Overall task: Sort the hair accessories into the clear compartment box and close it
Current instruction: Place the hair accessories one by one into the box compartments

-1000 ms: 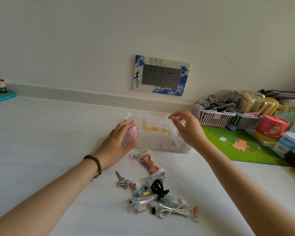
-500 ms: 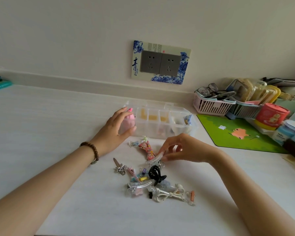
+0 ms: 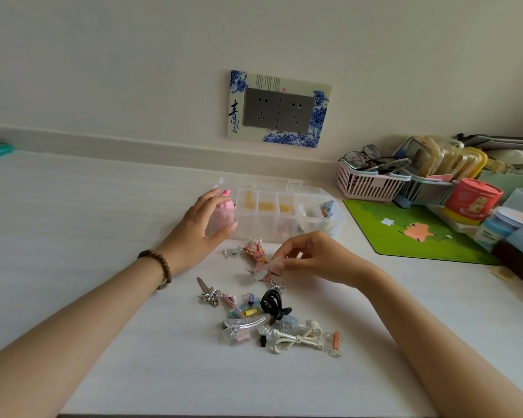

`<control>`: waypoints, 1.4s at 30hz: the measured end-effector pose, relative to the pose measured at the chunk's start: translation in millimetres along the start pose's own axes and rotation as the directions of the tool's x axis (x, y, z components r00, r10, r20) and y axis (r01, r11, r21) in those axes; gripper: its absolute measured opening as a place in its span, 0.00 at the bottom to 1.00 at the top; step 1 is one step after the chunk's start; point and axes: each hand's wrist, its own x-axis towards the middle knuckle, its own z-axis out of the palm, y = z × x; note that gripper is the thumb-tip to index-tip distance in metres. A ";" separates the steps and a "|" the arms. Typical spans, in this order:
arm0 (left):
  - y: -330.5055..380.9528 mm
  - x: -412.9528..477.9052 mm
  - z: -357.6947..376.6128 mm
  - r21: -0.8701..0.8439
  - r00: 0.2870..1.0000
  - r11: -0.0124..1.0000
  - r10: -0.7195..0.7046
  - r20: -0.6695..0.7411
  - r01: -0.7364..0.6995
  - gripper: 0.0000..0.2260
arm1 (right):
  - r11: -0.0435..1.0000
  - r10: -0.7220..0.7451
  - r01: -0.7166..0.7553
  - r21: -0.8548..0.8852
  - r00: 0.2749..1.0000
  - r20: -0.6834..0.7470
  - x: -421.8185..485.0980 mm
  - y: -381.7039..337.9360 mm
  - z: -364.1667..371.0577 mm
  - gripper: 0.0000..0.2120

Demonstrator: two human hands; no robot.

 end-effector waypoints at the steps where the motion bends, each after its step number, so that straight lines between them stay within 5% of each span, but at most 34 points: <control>1: 0.4 0.0 0.1 0.001 1.000 1.000 0.000 0.000 0.000 0.28 | 0.999 -0.009 0.011 0.046 0.999 -0.034 0.1 -0.3 0.7 0.07; 7: -2.6 2.2 1.0 -0.006 1.000 1.000 0.007 -0.011 -0.008 0.29 | 0.919 0.004 0.156 0.363 0.916 -0.402 12.3 -17.9 -13.2 0.02; 12: -2.5 2.9 1.4 -0.006 1.000 1.000 0.007 -0.022 -0.007 0.28 | 0.980 0.020 0.108 0.165 0.780 -0.625 42.9 -18.1 -53.2 0.03; 18: 3.5 0.6 0.0 0.009 1.000 1.000 -0.021 -0.001 0.021 0.25 | 0.999 0.036 -0.028 0.024 0.828 -0.560 68.2 -5.9 -50.7 0.09; 23: 5.7 0.3 -0.8 0.012 1.000 1.000 -0.023 0.003 0.023 0.25 | 0.920 -0.067 -0.160 -0.357 0.836 -0.545 62.6 -5.6 -52.5 0.10; 26: 4.0 0.4 -0.5 0.010 1.000 1.000 -0.021 0.007 0.021 0.26 | 0.940 -0.174 -0.035 -0.340 0.807 -0.564 40.3 -19.5 -44.5 0.07; 28: 2.3 0.8 0.0 0.013 1.000 1.000 -0.008 0.009 0.008 0.28 | 0.967 -0.163 0.042 -0.250 0.858 -0.488 22.3 -28.5 -33.7 0.06; 32: 2.4 1.4 0.5 -0.002 1.000 1.000 -0.009 -0.008 0.009 0.28 | 0.950 0.003 -0.083 -0.302 0.967 -0.256 2.4 -21.3 -8.3 0.10; 42: -1.0 2.5 1.0 -0.001 1.000 1.000 -0.003 -0.016 0.003 0.27 | 0.932 0.088 -0.169 -0.320 0.964 -0.253 7.4 -8.3 12.5 0.10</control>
